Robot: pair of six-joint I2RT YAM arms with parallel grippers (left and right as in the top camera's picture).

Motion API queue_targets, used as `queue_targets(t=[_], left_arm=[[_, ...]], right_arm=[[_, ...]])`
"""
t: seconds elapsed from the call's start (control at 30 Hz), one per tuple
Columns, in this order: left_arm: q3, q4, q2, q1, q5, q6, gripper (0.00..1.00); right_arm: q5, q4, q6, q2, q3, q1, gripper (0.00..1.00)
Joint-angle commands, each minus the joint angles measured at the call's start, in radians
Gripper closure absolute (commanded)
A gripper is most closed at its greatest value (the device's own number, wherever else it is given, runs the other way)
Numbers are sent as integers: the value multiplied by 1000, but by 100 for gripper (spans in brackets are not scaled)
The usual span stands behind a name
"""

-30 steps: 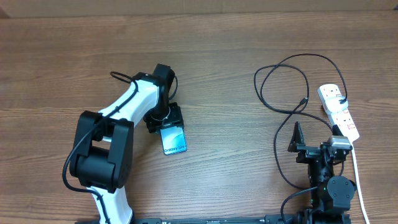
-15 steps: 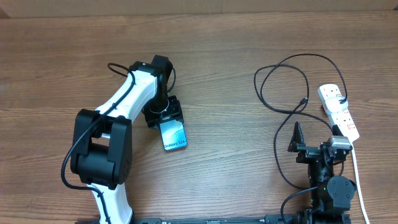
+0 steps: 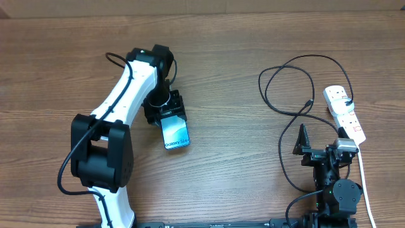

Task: Plug charger to phone and switch on socket
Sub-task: 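Lift the phone with the left gripper and tilt it upright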

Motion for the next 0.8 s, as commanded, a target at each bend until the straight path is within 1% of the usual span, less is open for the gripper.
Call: queue_targets(t=[0.0, 0.17, 0.43, 0.57, 0.77], left_arm=[[60, -44, 5, 23, 90, 73, 50], [81, -89, 5, 43, 156, 91, 51], [81, -95, 5, 89, 383, 114, 51], [81, -104, 5, 109, 442, 141, 51], [81, -126, 5, 123, 469, 191, 51]], right_arm=[[-6, 7, -13, -5, -11, 5, 0], [-6, 6, -13, -5, -11, 5, 0], [-6, 6, -13, -5, -11, 5, 0], [-6, 7, -13, -5, -11, 5, 0], [-6, 6, -13, -5, -11, 5, 0]])
